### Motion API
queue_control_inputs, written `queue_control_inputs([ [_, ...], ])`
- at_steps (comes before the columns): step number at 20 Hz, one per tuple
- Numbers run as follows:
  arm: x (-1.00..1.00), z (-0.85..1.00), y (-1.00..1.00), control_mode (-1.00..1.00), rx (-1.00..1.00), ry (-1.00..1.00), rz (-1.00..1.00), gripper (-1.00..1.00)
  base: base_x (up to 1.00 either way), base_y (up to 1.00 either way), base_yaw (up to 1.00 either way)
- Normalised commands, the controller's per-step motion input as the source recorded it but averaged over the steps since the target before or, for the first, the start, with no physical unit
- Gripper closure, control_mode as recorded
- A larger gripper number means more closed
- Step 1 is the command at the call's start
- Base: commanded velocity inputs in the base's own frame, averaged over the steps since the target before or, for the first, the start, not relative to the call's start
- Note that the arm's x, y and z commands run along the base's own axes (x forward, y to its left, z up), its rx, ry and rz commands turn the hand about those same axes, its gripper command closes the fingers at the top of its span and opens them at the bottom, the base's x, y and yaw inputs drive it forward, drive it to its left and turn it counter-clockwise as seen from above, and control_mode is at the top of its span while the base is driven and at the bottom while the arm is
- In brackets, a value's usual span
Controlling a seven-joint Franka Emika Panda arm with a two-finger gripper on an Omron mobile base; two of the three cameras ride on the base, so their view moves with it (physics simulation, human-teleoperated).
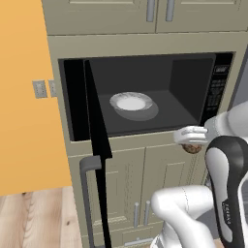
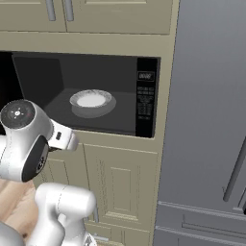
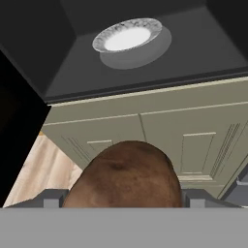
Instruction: Retrieve the reheated potato from the microwave, then place the potato, cheese, and condiment on the cutting board.
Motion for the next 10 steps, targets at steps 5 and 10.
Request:
queue_control_inputs([
  [5, -0.01, 0.00, 0.00, -1.00, 0.00, 0.00, 0.00, 1.00, 0.00, 0.00, 0.00],
  [10, 0.00, 0.00, 0.00, -1.00, 0.00, 0.00, 0.00, 1.00, 0.00, 0.00, 0.00],
])
